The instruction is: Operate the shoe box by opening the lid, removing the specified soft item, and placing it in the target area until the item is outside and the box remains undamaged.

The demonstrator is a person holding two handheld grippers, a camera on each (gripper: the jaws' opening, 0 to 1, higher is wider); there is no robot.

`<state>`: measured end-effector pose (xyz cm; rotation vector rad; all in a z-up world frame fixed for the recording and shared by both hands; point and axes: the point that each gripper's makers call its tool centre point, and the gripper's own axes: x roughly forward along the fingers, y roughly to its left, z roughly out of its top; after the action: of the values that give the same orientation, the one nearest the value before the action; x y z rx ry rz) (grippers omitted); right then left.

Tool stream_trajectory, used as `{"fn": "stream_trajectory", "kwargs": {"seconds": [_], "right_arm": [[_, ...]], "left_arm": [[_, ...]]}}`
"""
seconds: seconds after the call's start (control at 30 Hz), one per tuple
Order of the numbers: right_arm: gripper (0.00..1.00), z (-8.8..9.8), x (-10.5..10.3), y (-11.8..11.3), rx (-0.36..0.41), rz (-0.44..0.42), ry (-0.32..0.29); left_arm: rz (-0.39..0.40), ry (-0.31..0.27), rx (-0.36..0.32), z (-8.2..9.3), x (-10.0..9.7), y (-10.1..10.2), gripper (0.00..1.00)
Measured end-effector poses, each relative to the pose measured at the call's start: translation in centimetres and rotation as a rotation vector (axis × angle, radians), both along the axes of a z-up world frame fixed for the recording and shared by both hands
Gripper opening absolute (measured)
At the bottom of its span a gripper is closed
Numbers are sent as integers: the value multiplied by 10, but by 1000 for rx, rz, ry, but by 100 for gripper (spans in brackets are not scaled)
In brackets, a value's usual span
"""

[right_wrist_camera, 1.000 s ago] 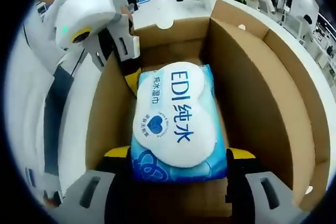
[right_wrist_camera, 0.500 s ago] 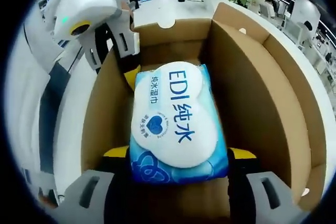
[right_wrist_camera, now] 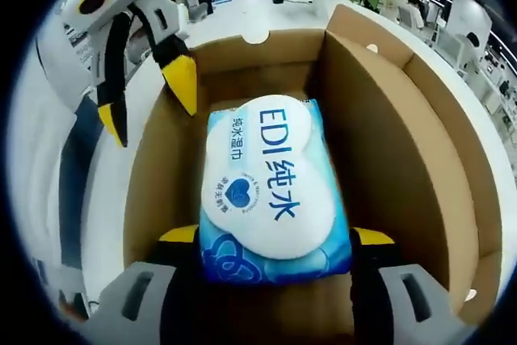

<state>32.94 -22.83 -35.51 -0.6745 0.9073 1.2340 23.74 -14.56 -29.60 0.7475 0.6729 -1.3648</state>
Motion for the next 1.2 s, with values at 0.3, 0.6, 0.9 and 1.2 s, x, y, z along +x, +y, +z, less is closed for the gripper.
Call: {"fn": "stream_trajectory", "kwargs": {"seconds": [0.3,0.6,0.9,1.2], "right_arm": [[75,-1,0,0,-11,0,-4],[75,-1,0,1,-1,-4,-16],[75,0,0,1,-7,-3,-14],[75,-1,1,1,-5,-3,-13]], "left_arm": [[144,-72,-212,76,22,-7,73],[213,-159,-247,116,93,13,86],[104,-112,-100,71,105,12,88],[-1,-76,4,28,113,2,91]]}}
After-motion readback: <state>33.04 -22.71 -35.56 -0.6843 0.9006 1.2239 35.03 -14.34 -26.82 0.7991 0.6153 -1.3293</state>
